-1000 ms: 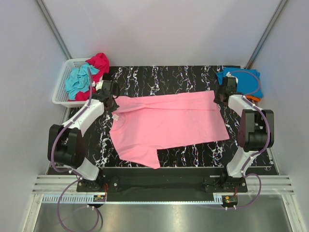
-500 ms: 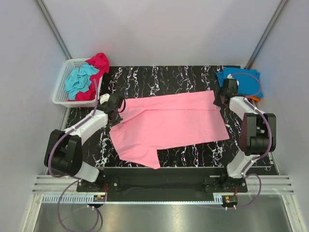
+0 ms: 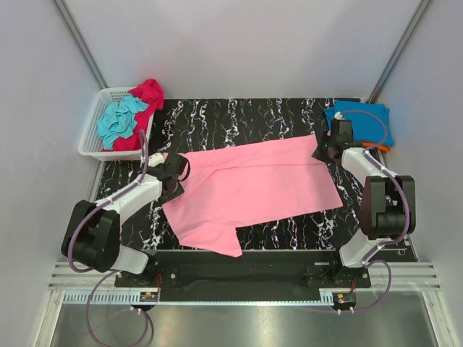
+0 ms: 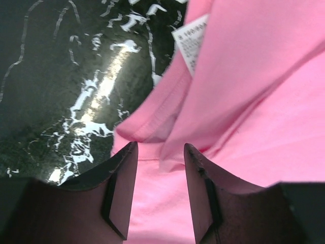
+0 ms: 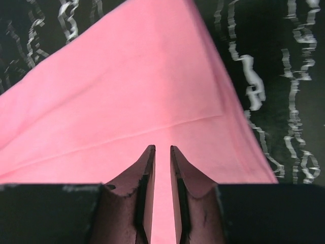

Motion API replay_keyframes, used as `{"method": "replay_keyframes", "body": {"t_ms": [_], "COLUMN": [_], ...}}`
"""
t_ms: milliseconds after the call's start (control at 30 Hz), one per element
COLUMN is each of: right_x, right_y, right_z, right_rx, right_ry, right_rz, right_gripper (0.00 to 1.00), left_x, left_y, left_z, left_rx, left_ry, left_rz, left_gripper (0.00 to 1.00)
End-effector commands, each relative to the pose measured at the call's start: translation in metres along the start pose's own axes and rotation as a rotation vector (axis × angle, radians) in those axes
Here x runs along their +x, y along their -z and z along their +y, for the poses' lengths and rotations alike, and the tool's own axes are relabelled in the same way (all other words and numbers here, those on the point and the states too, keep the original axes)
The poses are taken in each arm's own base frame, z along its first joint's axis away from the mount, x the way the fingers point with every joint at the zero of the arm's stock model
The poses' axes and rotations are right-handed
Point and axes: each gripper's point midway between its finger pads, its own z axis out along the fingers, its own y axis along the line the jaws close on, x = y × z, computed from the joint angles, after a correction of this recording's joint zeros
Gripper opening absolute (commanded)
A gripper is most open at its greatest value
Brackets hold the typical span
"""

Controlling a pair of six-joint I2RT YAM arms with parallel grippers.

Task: Fold and stack the t-shirts
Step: Fold the tshirt

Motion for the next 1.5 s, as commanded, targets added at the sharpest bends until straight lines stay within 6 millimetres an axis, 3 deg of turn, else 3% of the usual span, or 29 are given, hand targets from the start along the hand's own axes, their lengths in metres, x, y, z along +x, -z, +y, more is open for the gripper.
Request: {"method": "replay_keyframes", "body": {"t_ms": [0,167,333,567,700,933,1100,1467], "right_x": [0.011,0.045,0.057,0.068,0.075,0.075,0.071,0.074], "right_y": [0.011,0.005,0.002,0.006,0.0,-0.007,-0.004,-0.002], "right_z": [0.045,0.092,0.113,0.12,0.116,0.119,0.12,0.12], "right_rx": [-0.123,-0.194,-0.244,-0.276,-0.266,-0.266,-0.265,-0.254], "right_ry": [0.058,0.157,0.165,0.182,0.186,0.189,0.18,0.17], "right_rz": [0.021,0.102,0.139,0.155,0.171,0.18,0.168,0.165], "right_gripper": [0.24,0.24,0.24,0.24,0.23,0.22,0.22,0.22], "left_x": [-0.022,-0.028,-0.046,-0.077,-0.081,-0.086,-0.081,-0.066], "left_y": [0.015,0.021,0.016,-0.016,-0.043,-0.054,-0.054,-0.047], "left_z": [-0.034,-0.069,-0.102,-0.136,-0.135,-0.135,-0.141,-0.136], "left_rx": [0.13,0.241,0.298,0.252,0.198,0.19,0.223,0.249], "left_ry": [0.006,-0.016,0.0,-0.02,-0.03,-0.03,-0.034,-0.033], "left_rz": [-0.056,-0.023,-0.023,-0.029,-0.011,0.002,0.035,0.079], "left_gripper": [0.45,0.43,0.43,0.41,0.4,0.38,0.33,0.37]}}
